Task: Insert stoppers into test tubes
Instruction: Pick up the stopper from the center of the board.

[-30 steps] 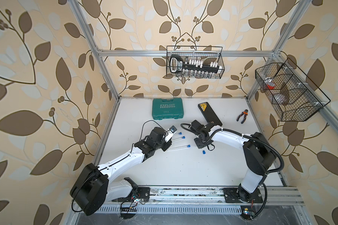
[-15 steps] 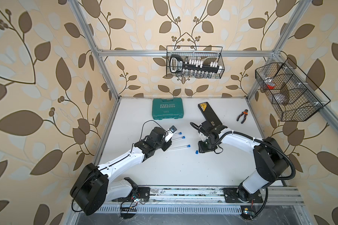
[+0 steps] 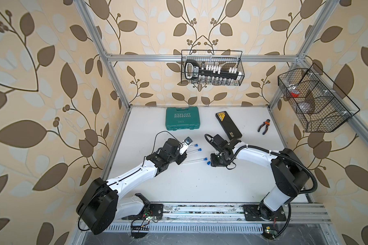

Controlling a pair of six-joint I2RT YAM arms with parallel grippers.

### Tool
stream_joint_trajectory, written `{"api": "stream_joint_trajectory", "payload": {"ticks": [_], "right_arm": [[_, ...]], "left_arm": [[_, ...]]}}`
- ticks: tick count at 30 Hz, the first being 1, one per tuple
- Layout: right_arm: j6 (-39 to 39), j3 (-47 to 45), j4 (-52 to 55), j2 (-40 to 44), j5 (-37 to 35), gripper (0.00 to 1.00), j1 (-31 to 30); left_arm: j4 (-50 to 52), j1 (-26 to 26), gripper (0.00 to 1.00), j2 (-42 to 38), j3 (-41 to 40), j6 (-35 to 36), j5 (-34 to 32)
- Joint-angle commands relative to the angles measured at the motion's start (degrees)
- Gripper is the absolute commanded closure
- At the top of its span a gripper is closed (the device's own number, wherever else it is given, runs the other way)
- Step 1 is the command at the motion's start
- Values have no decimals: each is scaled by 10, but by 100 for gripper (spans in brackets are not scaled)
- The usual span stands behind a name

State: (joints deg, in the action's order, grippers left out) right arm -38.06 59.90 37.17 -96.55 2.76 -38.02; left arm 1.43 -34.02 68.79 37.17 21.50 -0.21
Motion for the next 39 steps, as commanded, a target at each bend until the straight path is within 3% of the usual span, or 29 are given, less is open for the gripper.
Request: {"api": "stream_joint_trajectory", "payload": {"ticks": [1, 15, 22, 39], "right_arm": [[-71, 18, -6, -4, -28, 56, -6], [-162, 83, -11, -57, -54, 56, -39], [-147, 111, 15, -93, -99, 55, -44], [-107, 130, 39, -137, -118, 53, -48]], "left_arm": [[-9, 4, 100, -13, -3, 4, -7], [-7, 4, 100, -18, -4, 5, -13], [-10, 4, 100, -21, -8, 7, -14], [-13, 4, 100, -23, -9, 7, -14]]}}
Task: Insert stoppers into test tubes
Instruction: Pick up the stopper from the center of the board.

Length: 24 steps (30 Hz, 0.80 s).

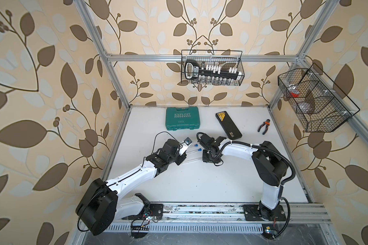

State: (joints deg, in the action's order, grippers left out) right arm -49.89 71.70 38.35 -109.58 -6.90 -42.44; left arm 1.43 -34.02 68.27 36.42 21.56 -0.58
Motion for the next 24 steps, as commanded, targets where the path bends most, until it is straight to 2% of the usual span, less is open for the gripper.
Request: {"api": "stream_joint_trajectory", "payload": {"ticks": [1, 8, 17, 19, 21, 24], "right_arm": [[13, 11, 31, -4, -26, 53, -4], [32, -5, 61, 23, -56, 56, -7], [34, -29, 61, 49, -43, 57, -9], [67, -31, 49, 66, -43, 57, -10], [140, -37, 24, 90, -36, 59, -9], [311, -67, -28, 143, 13, 59, -10]], "left_arm": [[-13, 4, 100, -17, -3, 7, -11], [-16, 4, 100, -14, -1, 7, -8], [-17, 4, 100, -13, -2, 6, -8], [-17, 4, 100, -14, -1, 7, -9], [-16, 4, 100, -15, -2, 9, -11], [-16, 4, 100, -19, -3, 10, -16]]}}
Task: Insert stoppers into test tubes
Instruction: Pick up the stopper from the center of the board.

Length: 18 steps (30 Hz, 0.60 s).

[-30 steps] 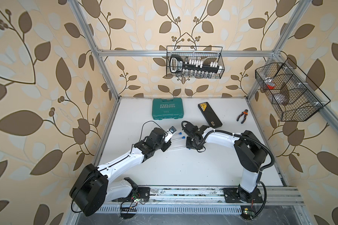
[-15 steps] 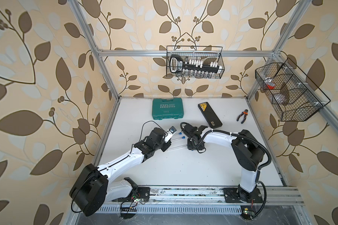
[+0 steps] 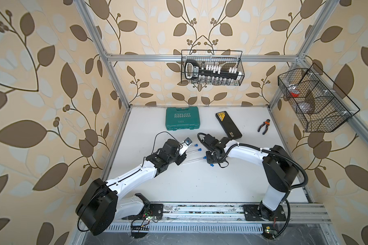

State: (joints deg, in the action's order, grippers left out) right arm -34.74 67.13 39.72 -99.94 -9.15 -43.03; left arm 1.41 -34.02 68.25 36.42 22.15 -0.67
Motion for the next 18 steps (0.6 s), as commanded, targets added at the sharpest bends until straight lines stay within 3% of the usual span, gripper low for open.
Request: {"api": "stream_joint_trajectory", "payload": {"ticks": [1, 3, 5, 11, 18], "right_arm": [[210, -32, -46, 56, 57, 58, -3], [311, -42, -27, 69, 94, 58, -3], [347, -39, -1, 61, 99, 59, -1], [314, -15, 20, 5, 136, 60, 14], [297, 3, 21, -33, 102, 61, 15]], "left_arm": [[-16, 4, 100, -20, -4, 5, -18], [-17, 4, 100, -23, -4, 4, -21], [-18, 4, 100, -25, -4, 3, -21], [-16, 4, 100, -26, -4, 4, -24], [-18, 4, 100, -30, -9, 10, -27]]}}
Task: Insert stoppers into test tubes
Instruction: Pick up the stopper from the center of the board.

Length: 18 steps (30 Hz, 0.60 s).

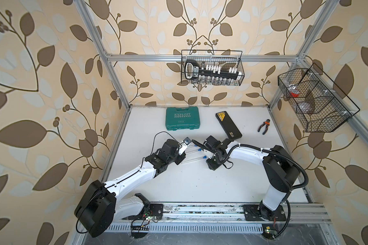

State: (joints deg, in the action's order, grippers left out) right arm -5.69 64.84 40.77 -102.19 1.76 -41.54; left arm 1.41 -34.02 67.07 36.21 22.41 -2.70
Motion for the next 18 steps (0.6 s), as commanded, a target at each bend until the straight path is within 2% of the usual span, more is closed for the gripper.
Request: {"api": "stream_joint_trajectory", "payload": {"ticks": [1, 11, 18], "right_arm": [[6, 31, 10, -16, -7, 62, 1], [-3, 59, 17, -60, -48, 70, 1], [-10, 54, 20, -63, -50, 77, 1]], "left_arm": [[-18, 4, 100, -19, -7, 8, -6], [-17, 4, 100, -21, -8, 10, -10], [-18, 4, 100, -19, -8, 11, -8]]}}
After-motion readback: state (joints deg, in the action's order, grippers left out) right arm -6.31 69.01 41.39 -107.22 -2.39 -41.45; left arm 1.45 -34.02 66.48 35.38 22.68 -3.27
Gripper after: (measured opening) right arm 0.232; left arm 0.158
